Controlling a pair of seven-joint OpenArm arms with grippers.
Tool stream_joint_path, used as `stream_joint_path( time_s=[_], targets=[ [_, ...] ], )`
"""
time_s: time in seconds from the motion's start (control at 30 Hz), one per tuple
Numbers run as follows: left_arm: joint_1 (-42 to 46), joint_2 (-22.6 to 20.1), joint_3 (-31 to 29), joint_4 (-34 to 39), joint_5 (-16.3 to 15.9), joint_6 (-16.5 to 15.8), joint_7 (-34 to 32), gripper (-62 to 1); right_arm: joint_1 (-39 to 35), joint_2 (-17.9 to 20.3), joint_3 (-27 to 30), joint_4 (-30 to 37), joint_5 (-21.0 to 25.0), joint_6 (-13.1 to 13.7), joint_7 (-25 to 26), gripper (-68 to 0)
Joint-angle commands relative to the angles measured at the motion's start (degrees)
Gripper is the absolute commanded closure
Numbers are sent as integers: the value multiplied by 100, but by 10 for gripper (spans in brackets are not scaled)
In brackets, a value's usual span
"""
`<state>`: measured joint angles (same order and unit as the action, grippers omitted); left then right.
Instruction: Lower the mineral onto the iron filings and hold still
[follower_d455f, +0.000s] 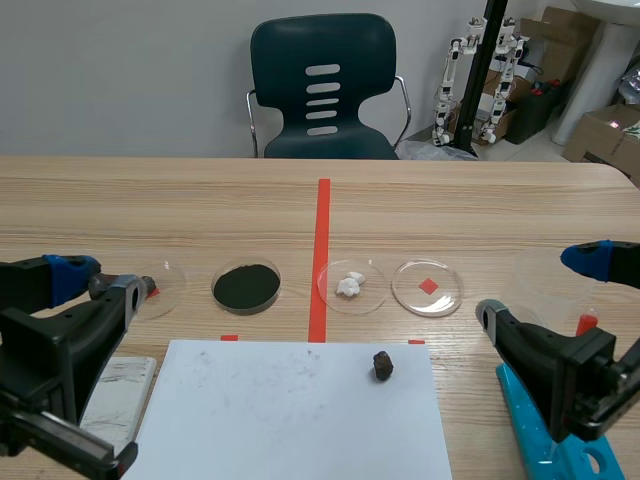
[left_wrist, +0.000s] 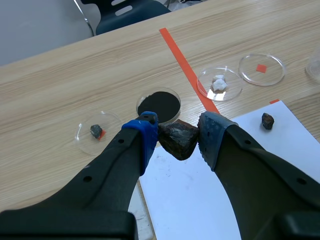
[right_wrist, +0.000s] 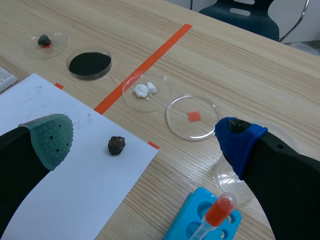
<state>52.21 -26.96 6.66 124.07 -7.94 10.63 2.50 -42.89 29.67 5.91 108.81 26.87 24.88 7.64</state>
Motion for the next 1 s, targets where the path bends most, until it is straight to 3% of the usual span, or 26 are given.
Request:
stream_joint_path(
  time_s=[0.0, 0.53, 0.8, 0.97],
  targets=[
    [-2, 42, 17, 50, -15, 15, -98, -85, 4, 17, 46, 116, 59, 4, 90, -591],
    [-72, 46, 17, 50, -48, 15, -42, -85, 4, 17, 46, 116, 59, 4, 90, -591],
    [-787, 317, 164, 37, -219, 13, 1366, -85, 4, 17, 46, 116, 59, 4, 90, -591],
    [-1440, 476, 407, -133, -682, 15, 2310, -85, 4, 17, 46, 116, 59, 4, 90, -591]
  ],
)
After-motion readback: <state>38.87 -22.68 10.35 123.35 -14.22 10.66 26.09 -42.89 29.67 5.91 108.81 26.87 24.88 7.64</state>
